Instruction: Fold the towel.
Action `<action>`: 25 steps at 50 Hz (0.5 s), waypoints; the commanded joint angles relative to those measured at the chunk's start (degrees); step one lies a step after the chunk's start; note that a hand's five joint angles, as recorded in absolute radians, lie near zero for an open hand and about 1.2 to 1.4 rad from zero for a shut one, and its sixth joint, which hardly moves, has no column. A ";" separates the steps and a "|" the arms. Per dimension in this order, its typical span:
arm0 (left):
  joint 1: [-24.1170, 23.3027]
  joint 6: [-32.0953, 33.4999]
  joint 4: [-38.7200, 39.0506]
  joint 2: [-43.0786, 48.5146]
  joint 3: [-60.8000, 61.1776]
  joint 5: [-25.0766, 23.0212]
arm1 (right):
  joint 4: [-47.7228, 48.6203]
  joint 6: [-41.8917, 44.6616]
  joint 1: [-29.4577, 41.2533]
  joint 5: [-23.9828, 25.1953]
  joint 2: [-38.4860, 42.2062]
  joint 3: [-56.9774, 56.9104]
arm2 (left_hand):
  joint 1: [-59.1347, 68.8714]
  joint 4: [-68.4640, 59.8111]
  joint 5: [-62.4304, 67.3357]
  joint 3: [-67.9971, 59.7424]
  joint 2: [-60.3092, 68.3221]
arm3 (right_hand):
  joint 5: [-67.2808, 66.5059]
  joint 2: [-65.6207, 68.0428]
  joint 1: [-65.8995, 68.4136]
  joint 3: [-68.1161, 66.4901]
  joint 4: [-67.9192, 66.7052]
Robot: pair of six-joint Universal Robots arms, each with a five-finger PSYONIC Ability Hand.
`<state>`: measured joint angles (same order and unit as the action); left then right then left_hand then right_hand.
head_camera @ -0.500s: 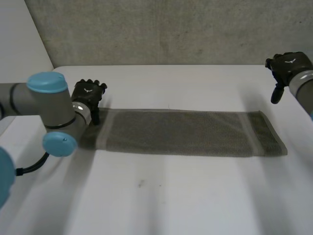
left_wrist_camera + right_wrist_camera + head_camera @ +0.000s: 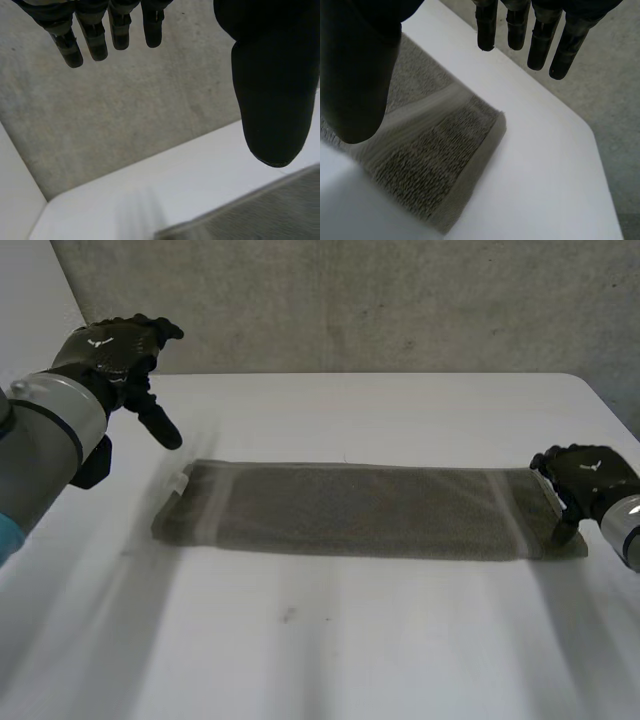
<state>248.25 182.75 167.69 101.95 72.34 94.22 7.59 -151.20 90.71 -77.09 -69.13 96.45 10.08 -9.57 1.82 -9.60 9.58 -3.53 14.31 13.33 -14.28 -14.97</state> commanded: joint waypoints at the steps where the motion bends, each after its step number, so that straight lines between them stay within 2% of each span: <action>1: -2.76 -0.11 -7.64 1.84 -1.42 -0.97 | 2.69 3.01 -0.09 -0.43 4.79 -0.39 | 0.13 -0.65 -1.60 -0.61 0.64 | -0.09 -0.69 0.29 0.66 1.36; 4: -3.03 -0.29 -7.64 2.29 -1.42 -1.24 | 2.87 6.09 -0.27 -0.69 6.64 -0.65 | 0.13 -0.65 -1.60 -0.61 0.64 | -7.15 6.37 7.35 -6.40 -5.71; 6: -3.03 -0.55 -7.64 2.73 -1.50 -1.41 | 3.13 8.63 -1.31 -0.60 7.60 -0.74 | 0.13 -0.65 -1.60 -0.61 0.64 | -16.37 15.59 16.57 -15.62 -14.92; 12: -3.12 -0.73 -7.56 2.90 -1.59 -1.41 | 3.13 10.40 -3.25 -0.51 9.01 -0.83 | 0.13 -0.65 -1.60 -0.61 0.64 | -23.80 23.02 24.01 -23.06 -22.36; 14: -3.21 -0.73 -7.56 2.82 -1.59 -1.41 | 3.13 10.48 -4.57 0.01 9.27 -0.83 | 0.13 -0.65 -1.60 -0.61 0.64 | -37.84 37.06 38.04 -37.09 -36.40; 15: -3.21 -0.73 -7.56 2.82 -1.59 -1.41 | 3.13 10.48 -4.57 0.01 9.27 -0.83 | 0.13 -0.65 -1.60 -0.61 0.64 | -37.93 37.15 38.14 -37.18 -36.49; 17: -3.21 -0.73 -7.56 2.82 -1.59 -1.41 | 3.22 10.48 -5.36 0.19 9.27 -0.91 | 0.13 -0.65 -1.60 -0.61 0.64 | -66.32 65.54 66.52 -65.57 -64.87; 25: -4.09 -0.73 -7.47 2.82 -1.24 -1.41 | 3.39 10.66 -9.66 -0.60 8.22 -2.14 | -0.04 -0.48 -1.77 -0.45 0.47 | -66.47 65.69 66.67 -65.72 -65.03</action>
<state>244.74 182.00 160.17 104.81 70.88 92.80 10.84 -140.53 84.59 -77.25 -60.02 95.22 10.08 -9.57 1.82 -9.60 9.58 -66.15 75.22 74.85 -76.72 -76.80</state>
